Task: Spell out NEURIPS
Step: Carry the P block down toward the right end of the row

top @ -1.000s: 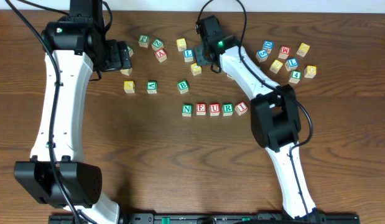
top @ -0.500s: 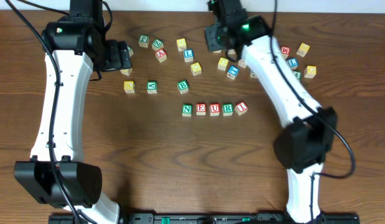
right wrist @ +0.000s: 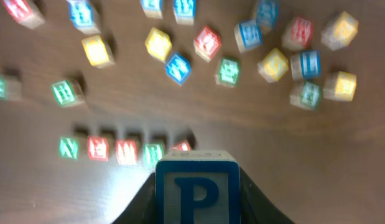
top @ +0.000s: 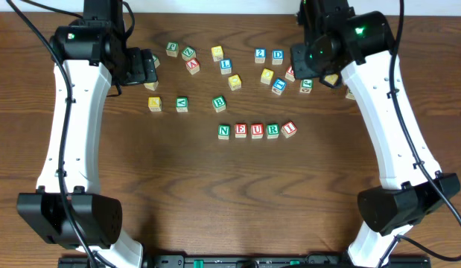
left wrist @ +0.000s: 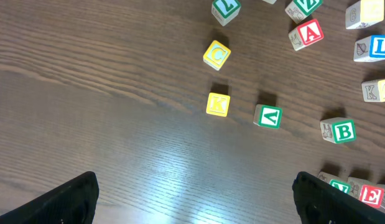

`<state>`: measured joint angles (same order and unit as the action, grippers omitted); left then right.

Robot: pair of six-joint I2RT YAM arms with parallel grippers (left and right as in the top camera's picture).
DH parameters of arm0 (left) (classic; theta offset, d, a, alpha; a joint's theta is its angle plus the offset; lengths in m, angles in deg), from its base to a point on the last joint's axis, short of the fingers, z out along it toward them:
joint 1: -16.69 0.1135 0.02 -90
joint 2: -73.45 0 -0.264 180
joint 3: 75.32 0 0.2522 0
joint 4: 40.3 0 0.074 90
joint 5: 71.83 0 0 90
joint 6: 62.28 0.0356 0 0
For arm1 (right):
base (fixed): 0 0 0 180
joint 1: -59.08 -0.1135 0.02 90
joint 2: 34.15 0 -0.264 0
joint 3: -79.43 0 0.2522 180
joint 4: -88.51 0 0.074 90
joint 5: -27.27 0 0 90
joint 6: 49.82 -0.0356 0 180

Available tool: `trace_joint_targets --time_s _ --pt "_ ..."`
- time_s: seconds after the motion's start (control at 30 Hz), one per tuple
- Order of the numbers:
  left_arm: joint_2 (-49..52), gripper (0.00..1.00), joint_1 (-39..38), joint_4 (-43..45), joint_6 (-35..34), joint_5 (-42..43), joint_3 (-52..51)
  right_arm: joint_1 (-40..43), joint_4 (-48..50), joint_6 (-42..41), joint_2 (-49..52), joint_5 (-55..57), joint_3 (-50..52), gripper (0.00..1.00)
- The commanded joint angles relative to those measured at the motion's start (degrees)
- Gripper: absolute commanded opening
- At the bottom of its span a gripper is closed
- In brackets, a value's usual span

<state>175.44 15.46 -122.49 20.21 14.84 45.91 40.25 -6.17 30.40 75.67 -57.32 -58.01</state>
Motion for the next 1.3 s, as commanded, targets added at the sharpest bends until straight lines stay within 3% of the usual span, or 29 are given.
trace_joint_targets --time_s 0.0,0.33,0.8,1.27 --pt "0.68 0.98 0.26 -0.09 -0.31 -0.13 -0.42 1.44 -4.15 0.15 0.09 0.46 1.18 0.2" --pt "0.68 0.98 0.26 -0.09 -0.31 -0.13 -0.42 2.36 -1.22 -0.02 0.13 0.5 14.78 0.17" --pt "0.68 0.98 0.24 -0.09 -0.31 -0.13 -0.42 2.4 26.91 2.93 0.13 0.74 42.45 0.21" --pt "0.68 0.98 0.26 -0.09 -0.31 -0.13 -0.42 2.38 38.77 3.02 0.15 2.97 52.41 0.22"
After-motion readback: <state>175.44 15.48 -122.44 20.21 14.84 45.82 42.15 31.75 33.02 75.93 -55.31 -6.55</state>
